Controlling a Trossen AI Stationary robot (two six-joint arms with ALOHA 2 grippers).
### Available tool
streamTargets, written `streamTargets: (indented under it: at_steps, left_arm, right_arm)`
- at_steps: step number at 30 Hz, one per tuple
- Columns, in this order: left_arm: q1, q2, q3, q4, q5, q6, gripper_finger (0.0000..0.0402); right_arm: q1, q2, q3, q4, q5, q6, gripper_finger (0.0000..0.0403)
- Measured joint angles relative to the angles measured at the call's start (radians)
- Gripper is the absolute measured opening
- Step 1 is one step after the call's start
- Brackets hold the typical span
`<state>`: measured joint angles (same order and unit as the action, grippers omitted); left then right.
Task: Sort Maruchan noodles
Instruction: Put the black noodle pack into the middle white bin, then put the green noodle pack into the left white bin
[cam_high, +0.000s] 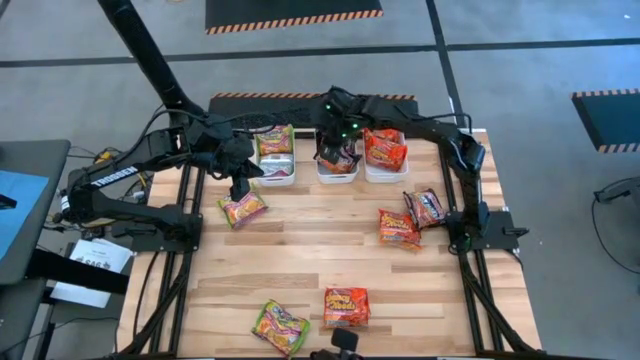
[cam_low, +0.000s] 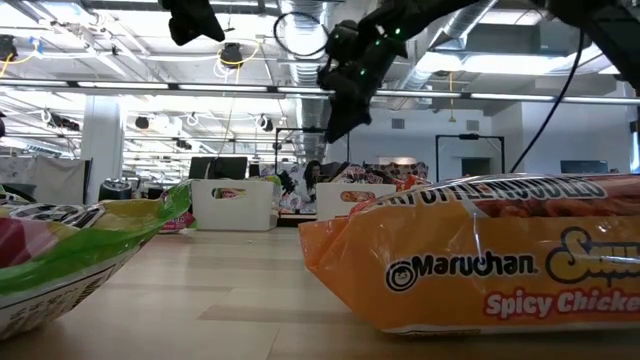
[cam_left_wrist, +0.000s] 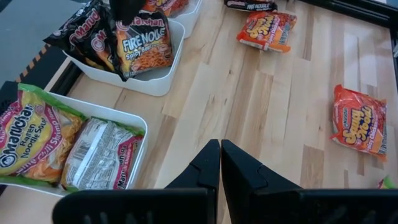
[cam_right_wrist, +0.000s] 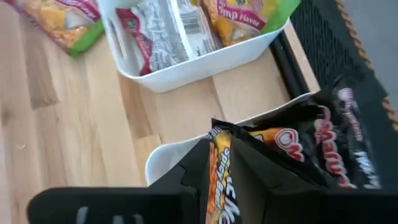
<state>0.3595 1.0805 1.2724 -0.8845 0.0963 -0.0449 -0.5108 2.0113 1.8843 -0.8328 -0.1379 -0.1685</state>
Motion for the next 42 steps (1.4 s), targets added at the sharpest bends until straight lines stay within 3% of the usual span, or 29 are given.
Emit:
streamTargets:
  at_steps: [12,22,34,42]
  left_arm:
    - [0.000,0.000,0.000,0.000,0.000,0.000,0.0000]
    - [0.000,0.000,0.000,0.000,-0.002,0.004,0.0000]
    - [0.000,0.000,0.000,0.000,-0.004,0.013,0.0000]
    - [0.000,0.000,0.000,-0.002,-0.003,-0.008,0.0000]
  right_arm:
    - [0.015,0.151,0.000,-0.006,-0.021,0.109,0.0087]
    - [0.027,0.205,-0.001,-0.071,0.032,0.117,0.0087]
    - [0.038,0.202,-0.002,0.002,0.037,0.109,0.0087]
    - [0.036,0.078,0.039,-0.096,0.022,0.120,0.0087]
